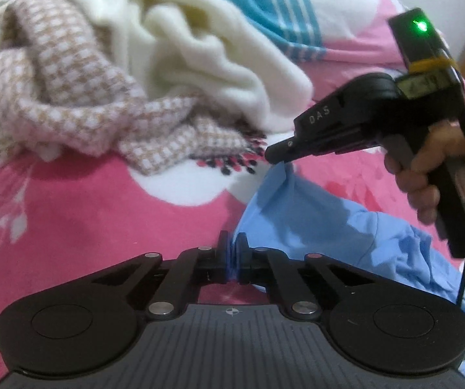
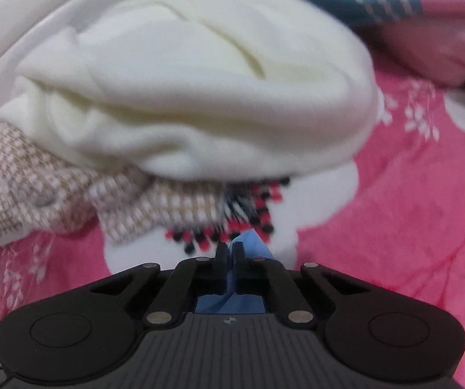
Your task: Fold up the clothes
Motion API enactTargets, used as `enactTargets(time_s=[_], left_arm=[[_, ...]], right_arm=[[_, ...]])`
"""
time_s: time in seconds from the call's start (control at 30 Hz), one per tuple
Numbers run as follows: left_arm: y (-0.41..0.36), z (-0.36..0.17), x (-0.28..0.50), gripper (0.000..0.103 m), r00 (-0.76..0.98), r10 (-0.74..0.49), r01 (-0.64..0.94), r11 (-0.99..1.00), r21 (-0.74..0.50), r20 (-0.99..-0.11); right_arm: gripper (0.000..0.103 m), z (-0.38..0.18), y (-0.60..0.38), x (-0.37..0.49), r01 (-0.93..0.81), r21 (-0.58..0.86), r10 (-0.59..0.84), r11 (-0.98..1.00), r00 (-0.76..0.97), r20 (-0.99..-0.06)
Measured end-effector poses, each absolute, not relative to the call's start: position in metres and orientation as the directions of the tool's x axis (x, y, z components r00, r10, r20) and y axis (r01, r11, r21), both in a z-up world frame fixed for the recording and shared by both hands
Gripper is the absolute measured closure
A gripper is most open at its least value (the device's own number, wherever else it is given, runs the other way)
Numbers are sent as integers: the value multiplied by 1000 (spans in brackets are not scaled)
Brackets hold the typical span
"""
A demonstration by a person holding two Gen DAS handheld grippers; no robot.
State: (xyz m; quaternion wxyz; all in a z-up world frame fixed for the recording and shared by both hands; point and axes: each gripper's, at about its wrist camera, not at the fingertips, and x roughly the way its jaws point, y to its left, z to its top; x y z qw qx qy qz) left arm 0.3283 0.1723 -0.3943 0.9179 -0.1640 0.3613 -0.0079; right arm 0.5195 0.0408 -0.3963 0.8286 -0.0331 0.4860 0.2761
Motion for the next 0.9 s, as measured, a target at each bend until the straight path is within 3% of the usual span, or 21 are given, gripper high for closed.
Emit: enactTargets(time_s=[0.23, 0.37, 0.53, 0.73, 0.9], left_arm=[[181, -408, 335, 99, 703, -126, -147, 937, -317, -700], [199, -411, 335, 94, 706, -177, -198, 880, -431, -685], [223, -399, 321, 70, 741, -192, -250, 811, -529, -643], [257, -374, 279, 67, 741, -110, -331, 799, -502, -663], [266, -358, 221, 67, 639, -215, -284, 826, -486, -739]], right_arm=[[101, -425, 57, 525, -520, 180, 433, 835, 418, -798], [100, -426, 44, 530, -467, 261, 480, 845, 447, -754], [99, -384, 4, 517, -390, 312, 485, 867, 512, -709], [99, -325, -49, 471, -355, 372, 510, 857, 494, -704], [99, -302, -70, 421, -338, 446, 556, 829, 402, -728]])
